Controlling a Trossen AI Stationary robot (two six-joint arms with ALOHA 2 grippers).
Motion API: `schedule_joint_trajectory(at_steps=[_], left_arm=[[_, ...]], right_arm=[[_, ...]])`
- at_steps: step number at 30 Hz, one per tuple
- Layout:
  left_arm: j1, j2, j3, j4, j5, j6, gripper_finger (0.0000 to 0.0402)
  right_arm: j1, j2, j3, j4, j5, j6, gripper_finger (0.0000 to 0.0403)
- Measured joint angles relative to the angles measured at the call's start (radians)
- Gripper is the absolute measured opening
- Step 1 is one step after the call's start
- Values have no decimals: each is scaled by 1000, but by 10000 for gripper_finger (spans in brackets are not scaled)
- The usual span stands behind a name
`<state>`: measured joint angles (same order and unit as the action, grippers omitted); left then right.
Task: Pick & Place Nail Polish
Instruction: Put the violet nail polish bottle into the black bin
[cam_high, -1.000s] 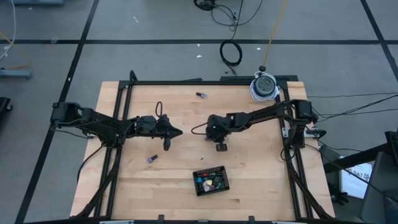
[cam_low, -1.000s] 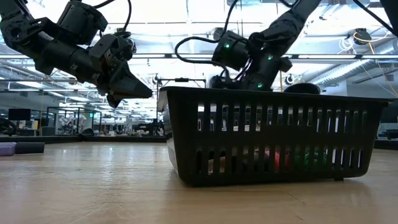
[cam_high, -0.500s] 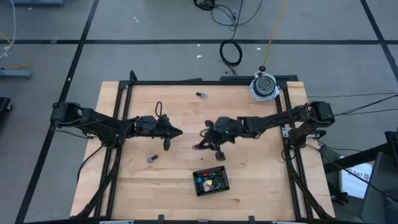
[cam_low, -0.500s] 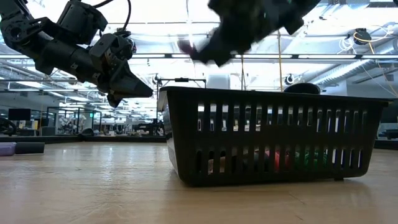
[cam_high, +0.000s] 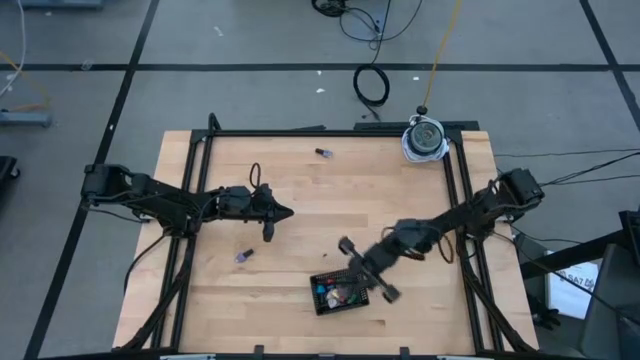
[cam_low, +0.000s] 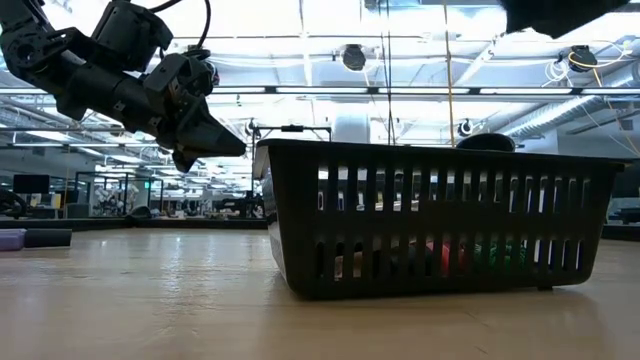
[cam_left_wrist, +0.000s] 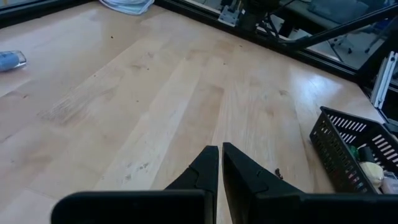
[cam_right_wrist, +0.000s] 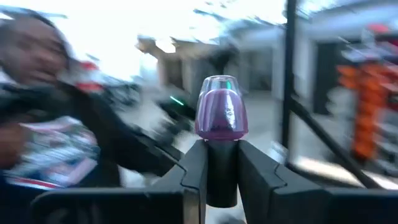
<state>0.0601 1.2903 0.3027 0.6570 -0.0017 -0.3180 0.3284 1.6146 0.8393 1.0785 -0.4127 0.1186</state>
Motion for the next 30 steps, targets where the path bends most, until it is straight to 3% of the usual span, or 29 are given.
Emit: schedule_joint_trajectory(at_steps=[5, 17, 24, 30], left_arm=[[0, 0, 0, -2, 0, 0, 19], [0, 0, 0, -2, 0, 0, 19], [0, 0, 0, -3, 0, 0, 19], [0, 0, 0, -3, 0, 0, 19]], right_arm=[[68, -1, -35, 165, -62, 51, 47], [121, 0, -40, 134, -25, -4, 47], [126, 0, -40, -153, 53, 17, 47], [133, 0, -40, -344, 223, 61, 47]])
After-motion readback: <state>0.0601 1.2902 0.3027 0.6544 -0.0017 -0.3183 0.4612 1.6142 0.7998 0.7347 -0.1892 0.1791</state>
